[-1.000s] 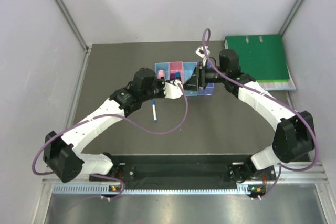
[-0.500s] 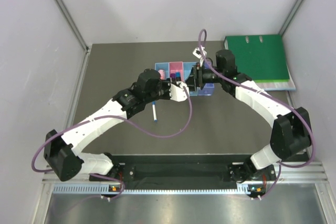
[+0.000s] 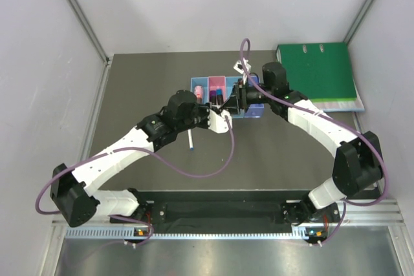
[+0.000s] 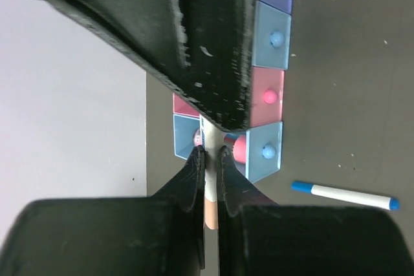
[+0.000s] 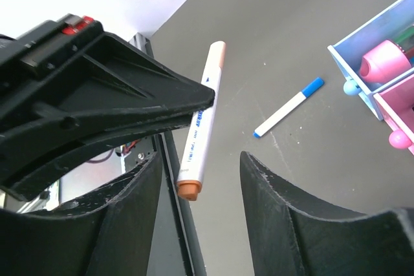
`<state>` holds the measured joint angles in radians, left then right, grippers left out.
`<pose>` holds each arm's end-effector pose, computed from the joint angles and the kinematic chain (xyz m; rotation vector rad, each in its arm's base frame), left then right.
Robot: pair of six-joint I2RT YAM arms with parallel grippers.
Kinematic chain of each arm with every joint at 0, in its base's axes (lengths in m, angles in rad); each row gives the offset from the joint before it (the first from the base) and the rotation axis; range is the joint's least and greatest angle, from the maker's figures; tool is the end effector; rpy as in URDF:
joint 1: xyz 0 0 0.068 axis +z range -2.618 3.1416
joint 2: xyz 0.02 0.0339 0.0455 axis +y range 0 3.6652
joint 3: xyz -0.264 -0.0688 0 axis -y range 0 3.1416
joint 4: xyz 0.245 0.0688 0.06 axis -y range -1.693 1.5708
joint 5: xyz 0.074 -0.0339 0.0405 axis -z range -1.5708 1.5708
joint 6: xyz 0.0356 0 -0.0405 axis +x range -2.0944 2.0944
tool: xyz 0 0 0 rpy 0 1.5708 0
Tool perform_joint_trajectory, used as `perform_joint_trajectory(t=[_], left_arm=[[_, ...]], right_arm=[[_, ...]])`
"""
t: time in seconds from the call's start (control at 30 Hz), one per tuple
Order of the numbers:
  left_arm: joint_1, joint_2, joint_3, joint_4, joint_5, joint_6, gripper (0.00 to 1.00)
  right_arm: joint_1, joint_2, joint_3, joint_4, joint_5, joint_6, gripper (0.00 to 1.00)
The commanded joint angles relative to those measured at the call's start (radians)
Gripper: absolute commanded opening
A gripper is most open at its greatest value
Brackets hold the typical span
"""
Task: Sort the stationery into containers
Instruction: Place the pen in the storage box.
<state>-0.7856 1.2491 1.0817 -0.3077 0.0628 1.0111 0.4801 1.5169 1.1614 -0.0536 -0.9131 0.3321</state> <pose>0.2003 -0.2035 0.3322 1.6245 1.2434 0.0766 0.2923 0.1840 0.3100 -0.7850 1.9323 1.4104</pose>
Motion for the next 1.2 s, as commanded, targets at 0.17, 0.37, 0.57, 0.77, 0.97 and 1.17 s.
perform_joint_trajectory(t=[0.17,0.37,0.57,0.77,0.97,1.17], left_arm=[[-0.006,-0.074,-0.072,0.024,0.034,0.093,0.00],[-0.007,-0.070,-0.068,0.027,0.032,0.093,0.00],[-0.007,-0.060,-0.068,0.036,0.035,0.092,0.00],[-0.007,-0.060,-0.072,0.039,0.035,0.090,0.00],[-0.007,-0.063,-0.080,0.042,0.035,0.090,0.06],[-0.010,-0.073,-0.092,0.047,0.034,0.083,0.50]], right_arm=[[0.018,-0.003,0.049,0.003,0.000,-0.045,0.46],[0.029,-0.011,0.027,0.001,-0.003,-0.047,0.42],[0.043,-0.011,0.020,0.000,-0.003,-0.050,0.40],[0.054,-0.008,0.018,-0.003,-0.003,-0.056,0.24],[0.060,-0.012,0.011,-0.012,0.011,-0.070,0.10],[0.060,-0.018,0.001,-0.023,0.031,-0.082,0.04]])
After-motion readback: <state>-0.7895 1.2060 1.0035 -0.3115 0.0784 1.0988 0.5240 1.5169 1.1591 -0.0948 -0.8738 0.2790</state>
